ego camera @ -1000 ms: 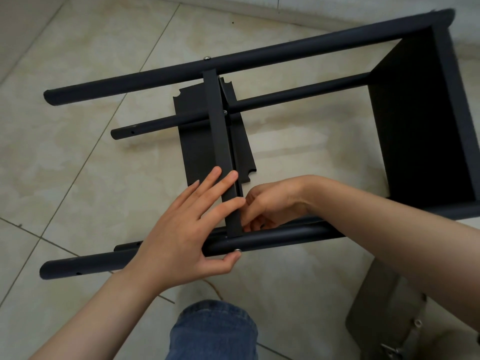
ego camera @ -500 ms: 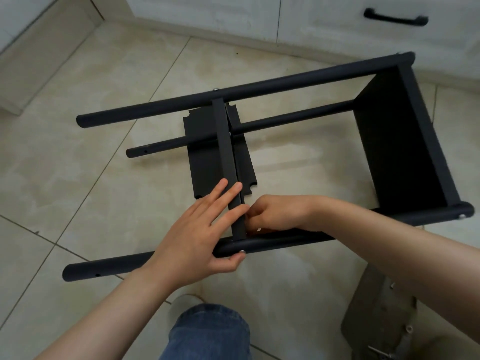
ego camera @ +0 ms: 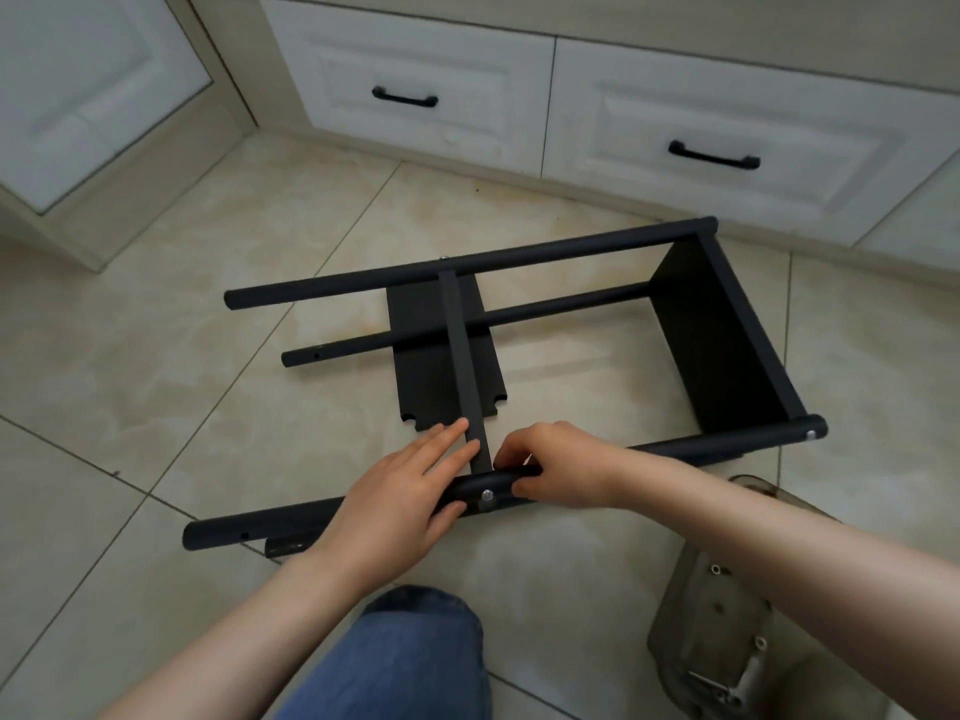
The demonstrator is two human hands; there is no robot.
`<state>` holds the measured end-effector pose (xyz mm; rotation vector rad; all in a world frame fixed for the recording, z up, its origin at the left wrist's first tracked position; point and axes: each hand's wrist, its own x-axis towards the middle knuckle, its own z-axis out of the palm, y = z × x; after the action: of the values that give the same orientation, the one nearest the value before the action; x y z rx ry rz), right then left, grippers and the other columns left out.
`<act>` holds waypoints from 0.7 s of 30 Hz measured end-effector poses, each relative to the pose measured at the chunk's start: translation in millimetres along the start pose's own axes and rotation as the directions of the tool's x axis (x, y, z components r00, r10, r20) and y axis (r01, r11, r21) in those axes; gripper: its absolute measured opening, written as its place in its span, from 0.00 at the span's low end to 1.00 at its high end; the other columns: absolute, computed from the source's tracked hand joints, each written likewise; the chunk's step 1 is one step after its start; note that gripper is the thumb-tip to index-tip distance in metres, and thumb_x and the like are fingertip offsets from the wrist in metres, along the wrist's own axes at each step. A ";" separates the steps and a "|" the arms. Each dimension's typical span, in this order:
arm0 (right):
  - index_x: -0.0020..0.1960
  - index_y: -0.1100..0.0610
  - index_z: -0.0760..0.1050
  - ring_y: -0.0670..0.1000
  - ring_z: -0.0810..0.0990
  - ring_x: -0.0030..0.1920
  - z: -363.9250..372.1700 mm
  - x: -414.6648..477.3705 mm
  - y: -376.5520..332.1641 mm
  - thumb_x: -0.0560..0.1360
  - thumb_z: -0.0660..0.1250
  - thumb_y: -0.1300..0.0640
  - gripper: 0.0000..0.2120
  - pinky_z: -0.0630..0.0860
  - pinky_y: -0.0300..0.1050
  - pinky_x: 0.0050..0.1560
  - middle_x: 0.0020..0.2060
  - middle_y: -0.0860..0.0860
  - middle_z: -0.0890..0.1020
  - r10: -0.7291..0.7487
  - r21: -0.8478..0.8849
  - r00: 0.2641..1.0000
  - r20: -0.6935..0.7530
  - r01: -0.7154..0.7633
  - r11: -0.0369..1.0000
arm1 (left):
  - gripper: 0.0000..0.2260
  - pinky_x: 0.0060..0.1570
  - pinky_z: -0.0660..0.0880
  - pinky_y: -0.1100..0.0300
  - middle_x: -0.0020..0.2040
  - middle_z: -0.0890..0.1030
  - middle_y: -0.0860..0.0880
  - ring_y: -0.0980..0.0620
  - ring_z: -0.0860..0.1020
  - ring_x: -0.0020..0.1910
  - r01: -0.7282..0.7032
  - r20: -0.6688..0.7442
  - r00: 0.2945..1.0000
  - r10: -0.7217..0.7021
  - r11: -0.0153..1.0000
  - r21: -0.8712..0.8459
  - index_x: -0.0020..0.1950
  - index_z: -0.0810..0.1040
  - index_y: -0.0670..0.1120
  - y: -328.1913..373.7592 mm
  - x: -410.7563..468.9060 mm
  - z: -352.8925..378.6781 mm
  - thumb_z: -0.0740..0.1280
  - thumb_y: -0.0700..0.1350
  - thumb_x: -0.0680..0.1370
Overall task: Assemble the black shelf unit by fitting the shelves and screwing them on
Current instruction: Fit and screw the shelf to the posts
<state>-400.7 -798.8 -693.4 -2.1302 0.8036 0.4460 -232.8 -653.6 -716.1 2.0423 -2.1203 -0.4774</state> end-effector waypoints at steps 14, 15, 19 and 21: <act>0.62 0.53 0.76 0.55 0.79 0.52 18.4 -15.8 -6.2 0.78 0.63 0.60 0.13 0.78 0.53 0.56 0.55 0.52 0.81 0.009 -0.160 0.985 -0.171 -0.037 0.986 | 0.10 0.51 0.82 0.54 0.50 0.87 0.42 0.45 0.86 0.52 0.493 0.545 0.615 -0.569 -0.262 -0.830 0.58 0.81 0.39 8.2 -53.5 -0.2 0.71 0.39 0.77; 0.62 0.53 0.76 0.55 0.79 0.53 18.6 -15.9 -6.1 0.78 0.63 0.60 0.13 0.77 0.54 0.56 0.55 0.53 0.80 0.011 -0.165 0.985 -0.171 -0.039 0.985 | 0.13 0.49 0.83 0.52 0.52 0.86 0.37 0.42 0.85 0.53 0.415 0.644 0.572 -0.508 -0.498 -0.761 0.59 0.79 0.35 6.8 -52.9 1.7 0.70 0.40 0.77; 0.65 0.53 0.74 0.57 0.78 0.56 20.0 -15.7 -5.9 0.79 0.62 0.59 0.15 0.76 0.55 0.58 0.58 0.53 0.80 0.014 -0.199 0.985 -0.170 -0.048 0.979 | 0.09 0.48 0.84 0.48 0.56 0.82 0.30 0.37 0.81 0.58 0.093 0.661 0.563 -0.496 -0.757 -0.647 0.55 0.78 0.35 3.8 -43.0 3.0 0.68 0.39 0.78; 0.68 0.53 0.72 0.57 0.77 0.58 20.5 -15.4 -6.2 0.80 0.61 0.59 0.16 0.75 0.55 0.59 0.59 0.53 0.79 0.014 -0.215 0.985 -0.171 -0.051 0.975 | 0.05 0.54 0.78 0.45 0.56 0.81 0.32 0.37 0.80 0.58 0.033 0.645 0.545 -0.535 -0.755 -0.655 0.52 0.77 0.37 4.0 -36.1 2.7 0.66 0.39 0.81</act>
<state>-408.7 -773.7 -694.2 -2.3871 0.9218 0.3897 -235.4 -617.4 -713.5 1.1354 0.5249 -1.2946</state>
